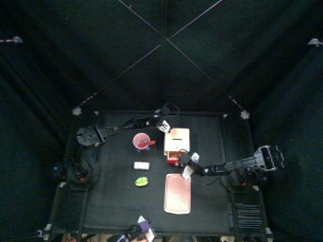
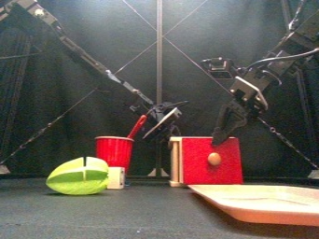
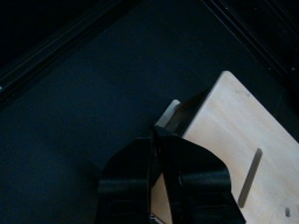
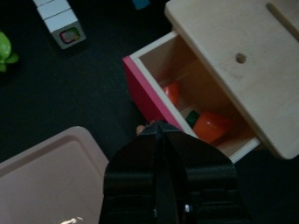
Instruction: Close drawer
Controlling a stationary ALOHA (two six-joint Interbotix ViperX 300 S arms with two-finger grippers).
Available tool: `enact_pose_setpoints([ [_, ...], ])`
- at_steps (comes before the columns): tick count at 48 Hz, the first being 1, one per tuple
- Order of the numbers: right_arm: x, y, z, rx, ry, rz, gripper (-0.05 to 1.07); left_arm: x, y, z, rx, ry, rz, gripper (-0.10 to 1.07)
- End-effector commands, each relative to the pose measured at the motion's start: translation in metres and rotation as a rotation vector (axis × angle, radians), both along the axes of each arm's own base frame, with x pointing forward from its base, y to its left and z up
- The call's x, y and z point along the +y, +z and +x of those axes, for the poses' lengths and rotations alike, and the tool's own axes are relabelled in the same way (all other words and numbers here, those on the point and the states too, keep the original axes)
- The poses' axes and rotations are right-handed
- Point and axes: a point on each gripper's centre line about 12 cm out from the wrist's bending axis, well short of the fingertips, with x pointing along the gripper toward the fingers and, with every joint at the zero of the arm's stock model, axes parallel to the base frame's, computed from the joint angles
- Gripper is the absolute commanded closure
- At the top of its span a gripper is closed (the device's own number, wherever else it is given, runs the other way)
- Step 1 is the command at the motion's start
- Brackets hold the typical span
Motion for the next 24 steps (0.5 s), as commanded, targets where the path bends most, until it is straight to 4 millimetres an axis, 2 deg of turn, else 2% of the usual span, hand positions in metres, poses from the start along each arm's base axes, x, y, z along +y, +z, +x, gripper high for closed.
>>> enact_pose_setpoints([
  [1,-0.010,0.011,0.004,-0.032,-0.030,-0.013,0.56,-0.001,0.017,0.004,-0.033,-0.005,0.026,0.49],
  [24,-0.035,0.013,0.000,-0.033,-0.108,-0.031,0.56,-0.003,0.018,0.005,-0.032,-0.011,0.026,0.49],
])
